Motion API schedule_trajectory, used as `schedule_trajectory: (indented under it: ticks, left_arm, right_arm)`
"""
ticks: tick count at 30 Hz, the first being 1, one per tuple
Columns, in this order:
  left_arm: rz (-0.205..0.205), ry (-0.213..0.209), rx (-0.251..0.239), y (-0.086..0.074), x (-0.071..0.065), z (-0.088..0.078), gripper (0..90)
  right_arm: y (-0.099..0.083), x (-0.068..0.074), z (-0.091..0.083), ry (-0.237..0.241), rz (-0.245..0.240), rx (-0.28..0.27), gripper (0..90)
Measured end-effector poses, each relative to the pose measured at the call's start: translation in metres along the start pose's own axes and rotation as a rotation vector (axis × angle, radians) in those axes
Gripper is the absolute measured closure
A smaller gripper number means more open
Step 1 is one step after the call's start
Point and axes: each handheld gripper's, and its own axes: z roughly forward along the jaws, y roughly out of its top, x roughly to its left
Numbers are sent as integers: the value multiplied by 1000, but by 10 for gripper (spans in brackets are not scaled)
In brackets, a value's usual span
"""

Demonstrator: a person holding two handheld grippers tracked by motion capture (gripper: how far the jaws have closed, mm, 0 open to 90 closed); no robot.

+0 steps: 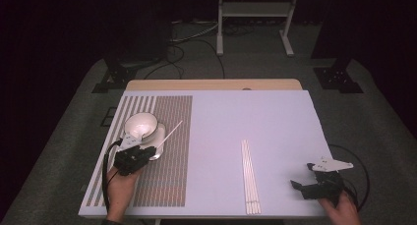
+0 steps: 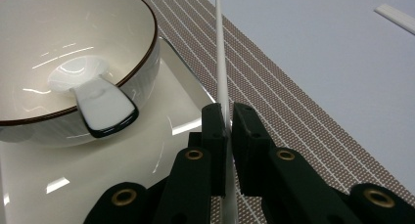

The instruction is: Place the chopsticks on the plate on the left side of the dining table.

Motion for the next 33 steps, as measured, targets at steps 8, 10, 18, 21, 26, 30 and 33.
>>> schedule_trajectory:
  ticks: [8,10,18,21,26,30,33]
  left_arm:
    - [-11,12,1,-2,6,-1,844]
    - [-11,15,4,-2,8,-2,844]
    - [-17,28,14,-4,12,-1,844]
    - [-21,33,18,-5,16,-2,844]
    - [-35,42,25,-8,21,-2,844]
    - [-42,44,31,-9,25,-2,844]
    - [-50,47,32,-10,26,-1,844]
  right_arm:
    - [0,0,0,0,0,0,80]
    - [0,0,0,0,0,0,80]
    - [0,0,0,0,0,0,80]
    - [0,0,0,0,0,0,80]
    - [0,0,0,0,0,0,80]
    - [0,0,0,0,0,0,80]
    - [0,0,0,0,0,0,80]
